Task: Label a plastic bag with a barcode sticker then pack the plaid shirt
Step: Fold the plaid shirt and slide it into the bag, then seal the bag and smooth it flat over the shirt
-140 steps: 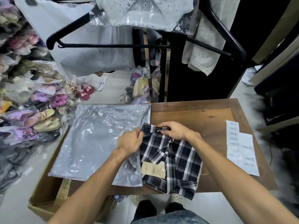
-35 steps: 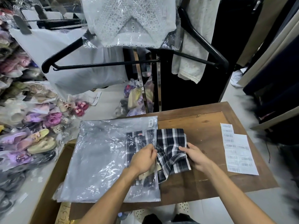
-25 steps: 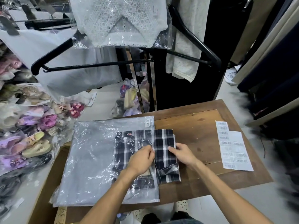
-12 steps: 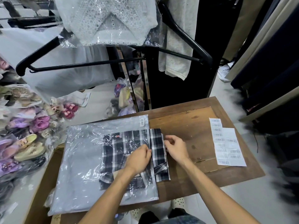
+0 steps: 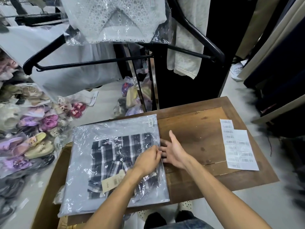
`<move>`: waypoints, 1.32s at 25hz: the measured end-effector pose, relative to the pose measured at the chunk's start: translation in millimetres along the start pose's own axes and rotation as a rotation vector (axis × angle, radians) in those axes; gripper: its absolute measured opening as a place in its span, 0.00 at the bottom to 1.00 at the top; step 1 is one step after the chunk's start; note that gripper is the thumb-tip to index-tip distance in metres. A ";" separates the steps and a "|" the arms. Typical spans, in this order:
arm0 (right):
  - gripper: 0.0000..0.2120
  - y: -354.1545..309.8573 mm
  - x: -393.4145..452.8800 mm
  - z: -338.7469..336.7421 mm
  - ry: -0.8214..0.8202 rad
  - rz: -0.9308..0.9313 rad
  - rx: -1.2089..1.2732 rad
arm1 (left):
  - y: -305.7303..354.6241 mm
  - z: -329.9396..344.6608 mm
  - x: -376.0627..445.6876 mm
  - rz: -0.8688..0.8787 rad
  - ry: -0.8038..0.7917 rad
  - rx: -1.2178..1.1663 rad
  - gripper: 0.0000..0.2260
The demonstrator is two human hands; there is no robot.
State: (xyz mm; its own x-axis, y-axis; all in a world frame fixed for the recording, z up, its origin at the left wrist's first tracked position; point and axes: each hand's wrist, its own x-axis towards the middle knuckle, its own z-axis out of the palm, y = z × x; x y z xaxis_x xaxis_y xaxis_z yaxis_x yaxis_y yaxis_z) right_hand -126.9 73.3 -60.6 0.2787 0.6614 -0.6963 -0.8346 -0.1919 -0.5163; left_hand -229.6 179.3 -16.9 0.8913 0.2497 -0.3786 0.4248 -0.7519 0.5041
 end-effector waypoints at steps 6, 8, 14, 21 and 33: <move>0.45 -12.2 -1.6 -22.2 -0.006 0.045 0.021 | 7.0 0.3 -0.5 0.011 -0.018 -0.037 0.11; 0.45 -13.3 -6.0 -32.4 0.028 0.059 -0.011 | 10.5 2.5 -1.4 0.013 -0.037 -0.046 0.11; 0.49 -4.7 -0.9 -7.4 -0.093 0.150 0.092 | 13.5 12.0 0.0 0.026 -0.059 -0.073 0.14; 0.27 -28.2 9.0 -28.9 0.110 -0.075 0.075 | 11.7 5.6 18.8 -0.001 -0.167 -0.035 0.11; 0.15 -90.3 58.4 -13.3 0.495 -0.303 -0.332 | 5.7 -49.3 102.4 -0.042 -0.043 0.251 0.20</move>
State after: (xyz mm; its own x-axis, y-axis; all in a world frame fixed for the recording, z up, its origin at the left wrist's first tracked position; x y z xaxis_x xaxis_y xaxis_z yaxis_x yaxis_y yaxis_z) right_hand -28.9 119.6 -61.3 0.7292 0.3252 -0.6021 -0.5167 -0.3151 -0.7961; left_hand -128.1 230.7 -14.5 0.8639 0.2614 -0.4305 0.4036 -0.8707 0.2812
